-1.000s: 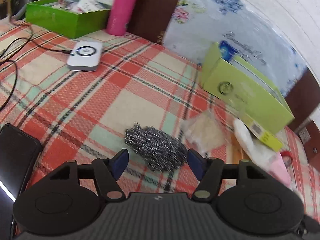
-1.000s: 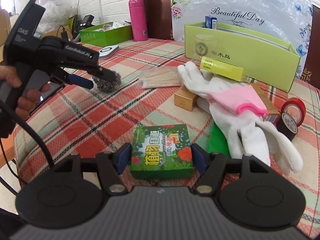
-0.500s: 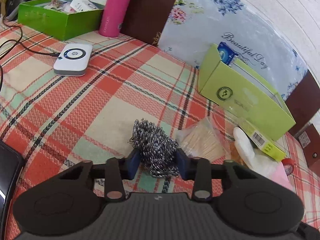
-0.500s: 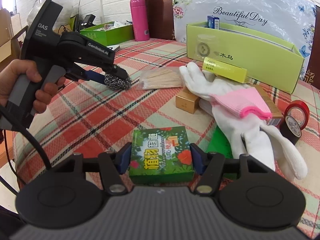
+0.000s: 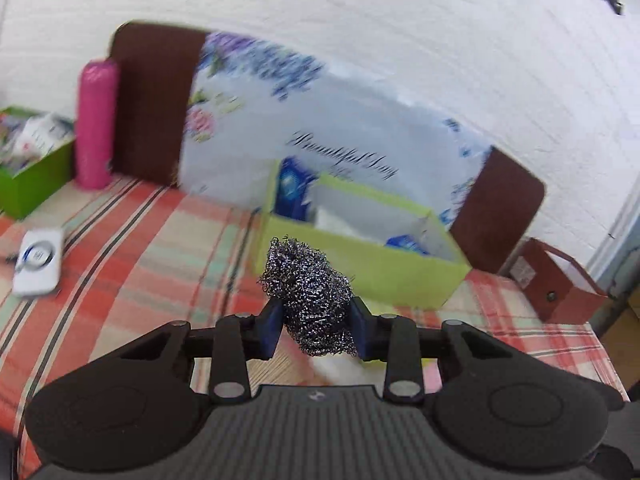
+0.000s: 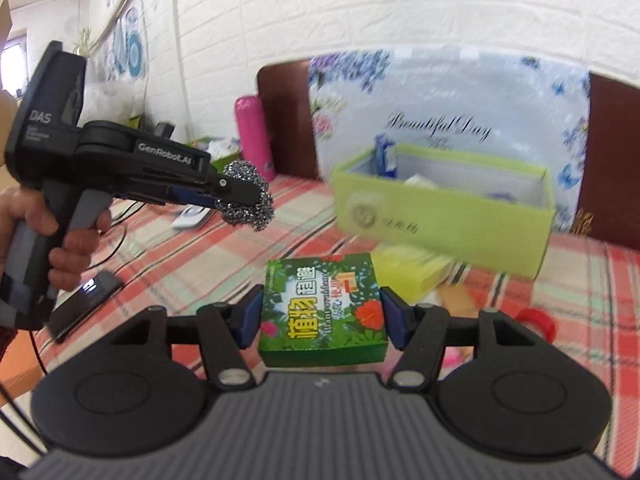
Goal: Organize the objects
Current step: 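Lower the scrubber and green box into the lime-green box and release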
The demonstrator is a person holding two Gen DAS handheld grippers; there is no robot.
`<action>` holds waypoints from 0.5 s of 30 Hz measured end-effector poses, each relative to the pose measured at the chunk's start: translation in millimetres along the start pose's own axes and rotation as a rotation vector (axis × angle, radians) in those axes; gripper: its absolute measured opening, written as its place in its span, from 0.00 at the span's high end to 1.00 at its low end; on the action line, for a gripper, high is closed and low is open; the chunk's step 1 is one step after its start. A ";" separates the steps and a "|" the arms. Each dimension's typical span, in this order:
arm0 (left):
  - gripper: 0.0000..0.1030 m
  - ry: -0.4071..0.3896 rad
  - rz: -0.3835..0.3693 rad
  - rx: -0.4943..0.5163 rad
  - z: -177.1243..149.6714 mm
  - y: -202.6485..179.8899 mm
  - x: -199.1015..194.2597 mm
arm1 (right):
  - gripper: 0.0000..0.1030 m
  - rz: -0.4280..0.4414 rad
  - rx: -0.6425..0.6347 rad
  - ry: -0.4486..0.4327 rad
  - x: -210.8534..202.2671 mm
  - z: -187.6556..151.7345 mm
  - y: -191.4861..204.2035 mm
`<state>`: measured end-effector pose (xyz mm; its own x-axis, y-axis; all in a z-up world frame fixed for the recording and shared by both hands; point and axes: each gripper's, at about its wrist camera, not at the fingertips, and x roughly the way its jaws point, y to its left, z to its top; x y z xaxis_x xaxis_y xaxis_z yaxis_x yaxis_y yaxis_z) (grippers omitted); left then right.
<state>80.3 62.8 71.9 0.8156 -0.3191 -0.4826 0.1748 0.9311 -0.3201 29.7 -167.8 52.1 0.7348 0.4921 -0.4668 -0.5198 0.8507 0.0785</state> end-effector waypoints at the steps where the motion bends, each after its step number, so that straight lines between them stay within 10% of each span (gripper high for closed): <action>1: 0.64 -0.009 -0.012 0.015 5.5 -6.6 2.6 | 0.42 -0.021 -0.002 -0.019 0.0 6.2 -5.0; 15: 0.64 -0.046 -0.034 0.102 74.5 -50.2 89.8 | 0.42 -0.237 0.071 -0.116 60.2 65.8 -96.6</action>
<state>185.9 0.5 105.4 0.8323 -0.3445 -0.4342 0.2564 0.9338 -0.2495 152.8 -208.2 74.4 0.8794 0.2926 -0.3755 -0.2990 0.9533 0.0427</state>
